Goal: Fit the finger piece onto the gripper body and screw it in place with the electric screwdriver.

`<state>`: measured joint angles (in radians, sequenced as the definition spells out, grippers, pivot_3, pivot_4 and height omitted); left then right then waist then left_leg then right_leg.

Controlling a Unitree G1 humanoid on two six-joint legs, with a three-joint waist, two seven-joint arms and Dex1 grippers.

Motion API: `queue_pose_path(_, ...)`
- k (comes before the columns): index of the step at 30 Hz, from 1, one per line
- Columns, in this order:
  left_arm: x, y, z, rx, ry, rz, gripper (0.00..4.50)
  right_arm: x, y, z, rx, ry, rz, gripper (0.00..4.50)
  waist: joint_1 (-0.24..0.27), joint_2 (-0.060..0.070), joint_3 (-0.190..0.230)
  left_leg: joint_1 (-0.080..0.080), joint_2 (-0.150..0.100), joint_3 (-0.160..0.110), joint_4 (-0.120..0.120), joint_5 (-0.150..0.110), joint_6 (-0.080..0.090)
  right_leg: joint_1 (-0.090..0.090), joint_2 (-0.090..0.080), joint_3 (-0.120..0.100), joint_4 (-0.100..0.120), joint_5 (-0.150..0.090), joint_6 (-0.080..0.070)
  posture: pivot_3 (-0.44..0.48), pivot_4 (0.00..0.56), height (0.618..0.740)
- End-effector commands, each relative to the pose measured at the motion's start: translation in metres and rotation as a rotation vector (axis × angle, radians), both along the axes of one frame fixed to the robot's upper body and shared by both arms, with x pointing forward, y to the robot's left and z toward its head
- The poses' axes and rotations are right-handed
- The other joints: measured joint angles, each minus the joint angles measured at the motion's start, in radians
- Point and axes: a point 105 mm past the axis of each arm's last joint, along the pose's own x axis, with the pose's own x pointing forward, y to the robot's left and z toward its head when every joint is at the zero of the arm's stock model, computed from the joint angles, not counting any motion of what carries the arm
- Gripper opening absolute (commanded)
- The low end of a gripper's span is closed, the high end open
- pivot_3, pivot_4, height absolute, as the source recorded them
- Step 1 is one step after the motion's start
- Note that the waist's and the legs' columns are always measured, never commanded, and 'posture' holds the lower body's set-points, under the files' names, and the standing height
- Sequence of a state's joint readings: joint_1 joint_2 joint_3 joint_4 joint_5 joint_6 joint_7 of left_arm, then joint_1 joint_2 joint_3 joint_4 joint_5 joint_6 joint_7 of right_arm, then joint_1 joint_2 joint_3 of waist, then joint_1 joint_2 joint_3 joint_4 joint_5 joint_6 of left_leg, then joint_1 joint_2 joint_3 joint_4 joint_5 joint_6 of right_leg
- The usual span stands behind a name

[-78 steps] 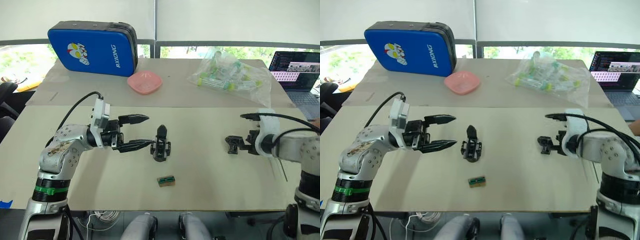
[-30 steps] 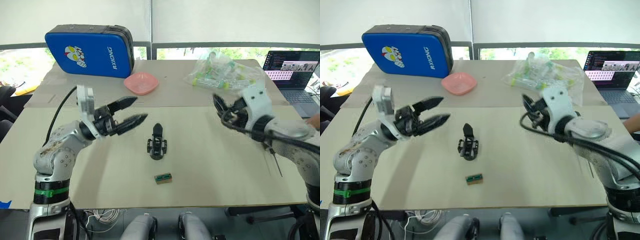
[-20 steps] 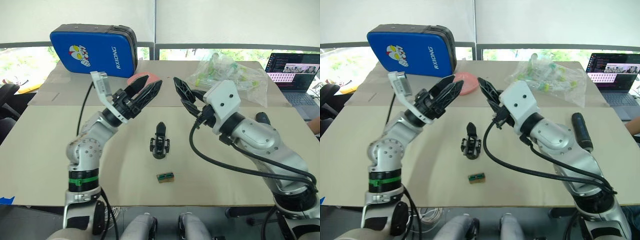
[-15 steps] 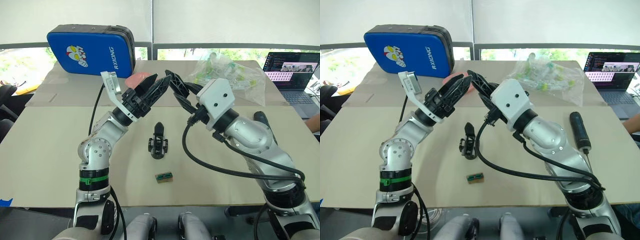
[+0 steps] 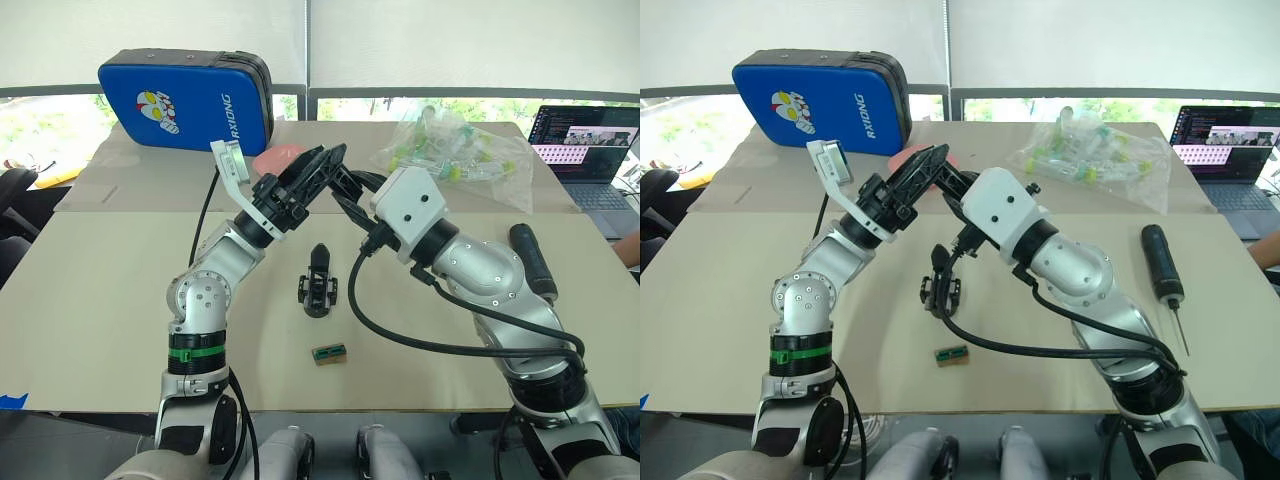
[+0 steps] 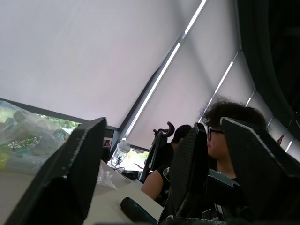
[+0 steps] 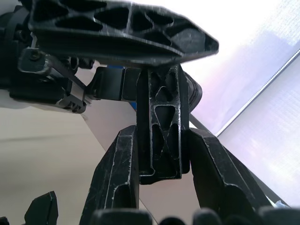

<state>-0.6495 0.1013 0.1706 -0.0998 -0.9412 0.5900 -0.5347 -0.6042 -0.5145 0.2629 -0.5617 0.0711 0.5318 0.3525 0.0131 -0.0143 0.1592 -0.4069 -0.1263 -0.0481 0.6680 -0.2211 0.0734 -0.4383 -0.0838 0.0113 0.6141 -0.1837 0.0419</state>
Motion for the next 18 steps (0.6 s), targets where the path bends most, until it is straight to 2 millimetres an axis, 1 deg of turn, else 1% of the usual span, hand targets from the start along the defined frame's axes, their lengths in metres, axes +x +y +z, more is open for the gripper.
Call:
queue_pose_path(1, -0.011, -0.003, 0.014, -0.022, -0.067, -0.008, 1.82, -0.006, -0.003, 0.015, 0.021, -0.074, -0.002, 1.12, -0.001, 0.000, 0.000, 0.000, 0.000, 0.000, 0.000, 0.000, 0.000, 0.000, 0.000, 0.000, 0.000, 0.000, 0.000, 0.000, 0.150, 0.740)
queue_pose_path(2, -0.012, -0.002, 0.013, -0.024, -0.068, -0.004, 1.23, -0.005, -0.003, 0.015, 0.022, -0.074, -0.007, 1.12, -0.001, 0.000, 0.000, 0.000, 0.000, 0.000, 0.000, 0.000, 0.000, 0.000, 0.000, 0.000, 0.000, 0.000, 0.000, 0.000, 0.150, 0.740)
queue_pose_path(5, -0.014, 0.001, 0.011, -0.026, -0.069, 0.009, 0.09, -0.004, -0.005, 0.014, 0.020, -0.071, -0.016, 1.12, -0.003, 0.000, 0.000, 0.000, 0.000, 0.000, 0.000, 0.000, 0.000, 0.000, 0.000, 0.000, 0.000, 0.000, 0.000, 0.000, 0.150, 0.740)
queue_pose_path(11, -0.016, 0.011, 0.016, -0.108, -0.074, 0.058, 0.12, -0.004, -0.009, 0.009, 0.047, -0.033, -0.020, 1.12, -0.001, 0.000, 0.000, 0.000, 0.001, 0.000, 0.000, 0.000, -0.001, 0.000, 0.001, 0.001, 0.000, 0.000, -0.001, 0.000, 0.150, 0.740)
queue_pose_path(12, -0.016, 0.012, 0.017, -0.117, -0.072, 0.062, 0.12, -0.004, -0.010, 0.009, 0.051, -0.031, -0.024, 2.16, 0.000, 0.000, 0.000, 0.000, 0.001, 0.000, 0.000, 0.000, -0.001, 0.000, 0.001, 0.001, 0.000, 0.000, -0.001, 0.000, 0.150, 0.740)
queue_pose_path(13, -0.016, 0.014, 0.017, -0.130, -0.070, 0.064, 0.12, -0.004, -0.013, 0.010, 0.046, -0.036, -0.029, 2.43, 0.000, 0.000, 0.000, 0.000, 0.001, 0.000, 0.000, 0.000, -0.001, 0.000, 0.001, 0.001, 0.000, 0.000, -0.001, 0.000, 0.150, 0.740)
queue_pose_path(16, -0.014, 0.022, 0.023, -0.159, -0.073, 0.069, 0.12, -0.006, -0.024, 0.016, 0.027, -0.054, -0.027, 3.61, 0.000, 0.000, 0.000, 0.000, 0.001, 0.000, 0.000, 0.000, -0.001, 0.000, 0.001, 0.001, 0.000, 0.001, -0.001, 0.000, 0.150, 0.740)
queue_pose_path(17, -0.013, 0.023, 0.024, -0.159, -0.074, 0.070, 0.12, -0.007, -0.025, 0.016, 0.020, -0.053, -0.013, 3.88, 0.000, 0.000, 0.000, 0.000, 0.001, 0.000, 0.000, 0.000, -0.001, 0.000, 0.001, 0.000, 0.000, 0.001, -0.001, 0.000, 0.150, 0.740)
queue_pose_path(18, -0.017, 0.028, 0.026, -0.143, -0.092, 0.039, 0.12, -0.015, -0.024, 0.011, -0.021, -0.015, 0.066, 4.24, 0.000, 0.000, 0.000, 0.000, 0.001, 0.000, 0.000, 0.000, -0.001, 0.000, 0.001, 0.000, 0.000, 0.001, -0.001, 0.000, 0.150, 0.740)
